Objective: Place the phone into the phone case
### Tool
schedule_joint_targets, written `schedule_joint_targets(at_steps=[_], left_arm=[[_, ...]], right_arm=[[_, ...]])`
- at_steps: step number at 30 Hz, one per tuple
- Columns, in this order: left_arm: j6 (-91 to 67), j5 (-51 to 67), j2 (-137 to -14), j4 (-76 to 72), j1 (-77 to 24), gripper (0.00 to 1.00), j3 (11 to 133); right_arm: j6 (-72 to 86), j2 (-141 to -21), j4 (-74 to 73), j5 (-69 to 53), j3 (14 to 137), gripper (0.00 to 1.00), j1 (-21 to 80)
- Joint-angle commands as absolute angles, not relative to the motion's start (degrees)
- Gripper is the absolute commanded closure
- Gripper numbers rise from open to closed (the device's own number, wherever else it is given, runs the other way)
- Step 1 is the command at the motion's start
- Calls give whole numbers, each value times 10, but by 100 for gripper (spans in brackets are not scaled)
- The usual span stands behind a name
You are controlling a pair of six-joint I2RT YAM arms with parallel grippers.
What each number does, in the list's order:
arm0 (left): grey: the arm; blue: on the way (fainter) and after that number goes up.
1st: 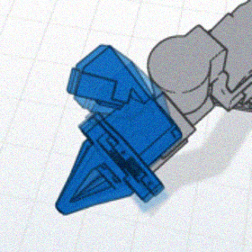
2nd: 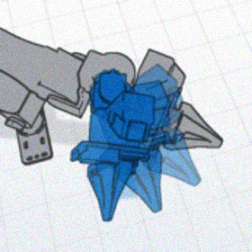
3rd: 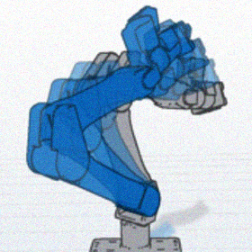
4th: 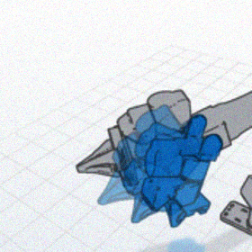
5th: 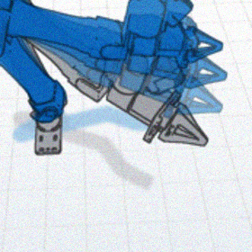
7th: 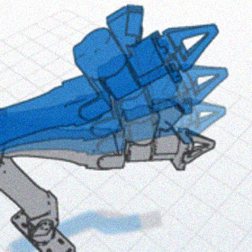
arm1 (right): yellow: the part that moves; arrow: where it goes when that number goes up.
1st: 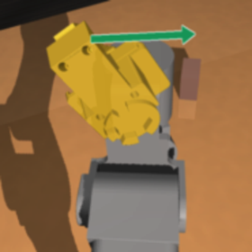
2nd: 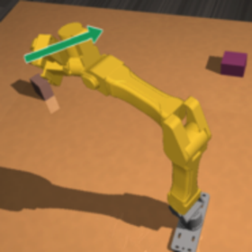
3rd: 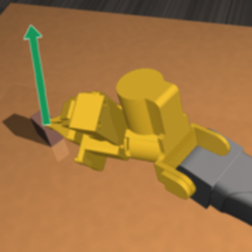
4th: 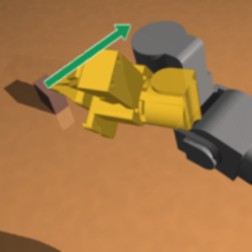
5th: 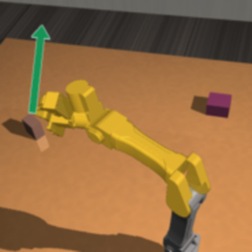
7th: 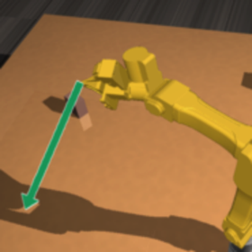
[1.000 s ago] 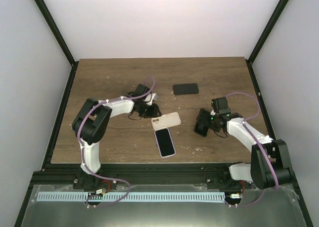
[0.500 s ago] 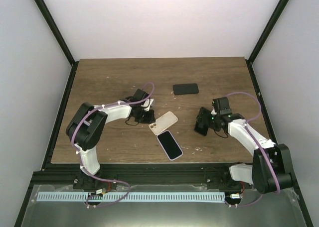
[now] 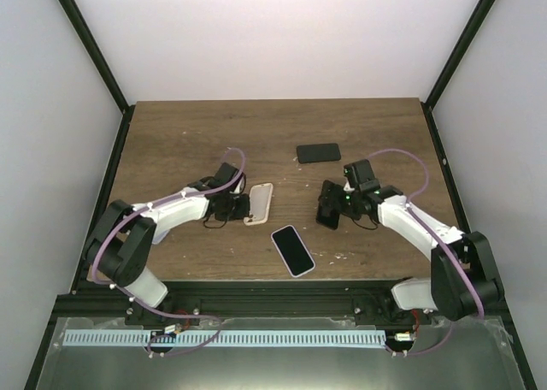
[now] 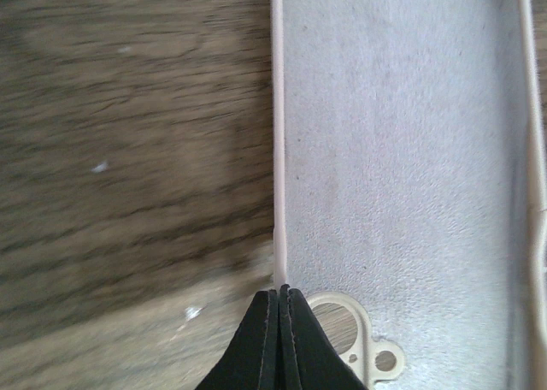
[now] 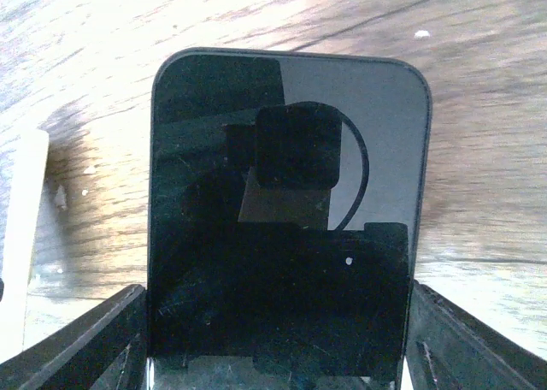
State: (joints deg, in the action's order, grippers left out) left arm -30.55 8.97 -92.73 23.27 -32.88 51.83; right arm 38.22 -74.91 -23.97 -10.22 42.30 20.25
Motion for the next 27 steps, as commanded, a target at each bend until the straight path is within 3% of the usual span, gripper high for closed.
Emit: schedule_joint_targets(at_steps=[1, 5, 7, 14, 20, 27], left_arm=[[-378, 40, -885, 229, -328, 100, 475], [-410, 64, -871, 202, -328, 100, 444], [-430, 92, -870, 178, -328, 95, 431], [-475, 202, -838, 46, -317, 67, 376], [-457, 219, -792, 78, -248, 44, 370], [-433, 208, -730, 138, -155, 8, 361]], right_arm=[[405, -772, -221, -96, 474, 40, 240], [419, -795, -211, -95, 491, 40, 264], [424, -808, -208, -94, 501, 40, 281], [428, -852, -211, -84, 547, 40, 334], [435, -894, -208, -78, 601, 40, 371], [445, -971, -205, -71, 674, 40, 422]])
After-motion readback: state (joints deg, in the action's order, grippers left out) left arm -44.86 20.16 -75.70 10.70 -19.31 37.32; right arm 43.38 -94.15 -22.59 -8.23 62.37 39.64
